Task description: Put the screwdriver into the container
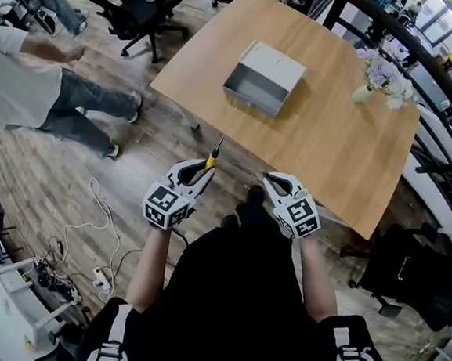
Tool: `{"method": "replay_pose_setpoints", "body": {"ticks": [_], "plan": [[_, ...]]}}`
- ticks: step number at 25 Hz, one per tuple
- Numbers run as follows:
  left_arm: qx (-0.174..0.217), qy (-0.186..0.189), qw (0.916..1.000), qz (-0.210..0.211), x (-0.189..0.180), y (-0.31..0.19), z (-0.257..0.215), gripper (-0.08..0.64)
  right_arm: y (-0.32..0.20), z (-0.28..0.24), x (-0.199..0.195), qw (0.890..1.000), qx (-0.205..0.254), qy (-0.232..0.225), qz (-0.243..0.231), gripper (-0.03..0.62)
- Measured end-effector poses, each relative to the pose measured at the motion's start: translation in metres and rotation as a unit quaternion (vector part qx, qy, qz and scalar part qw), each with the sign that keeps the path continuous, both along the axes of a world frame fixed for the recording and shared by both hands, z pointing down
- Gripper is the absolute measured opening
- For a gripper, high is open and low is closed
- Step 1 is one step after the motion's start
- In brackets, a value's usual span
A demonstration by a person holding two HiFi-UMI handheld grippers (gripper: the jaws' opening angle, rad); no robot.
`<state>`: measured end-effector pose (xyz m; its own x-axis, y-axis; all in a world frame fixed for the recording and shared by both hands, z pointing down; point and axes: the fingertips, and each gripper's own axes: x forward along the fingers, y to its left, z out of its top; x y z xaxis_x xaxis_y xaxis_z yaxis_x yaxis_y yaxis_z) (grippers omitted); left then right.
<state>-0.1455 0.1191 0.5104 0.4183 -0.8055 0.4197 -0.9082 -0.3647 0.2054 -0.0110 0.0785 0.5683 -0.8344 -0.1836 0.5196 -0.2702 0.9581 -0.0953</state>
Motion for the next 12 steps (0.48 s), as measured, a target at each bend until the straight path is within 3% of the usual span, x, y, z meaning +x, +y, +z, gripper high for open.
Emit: {"method": "replay_pose_setpoints", "body": {"ticks": [12], "plan": [[-0.010,-0.026,0.9996,0.000,0.008,-0.074,-0.002,0.084,-0.082,-0.003,-0.003,1.000,-0.010,-0.004,-0.015,0.032]]}}
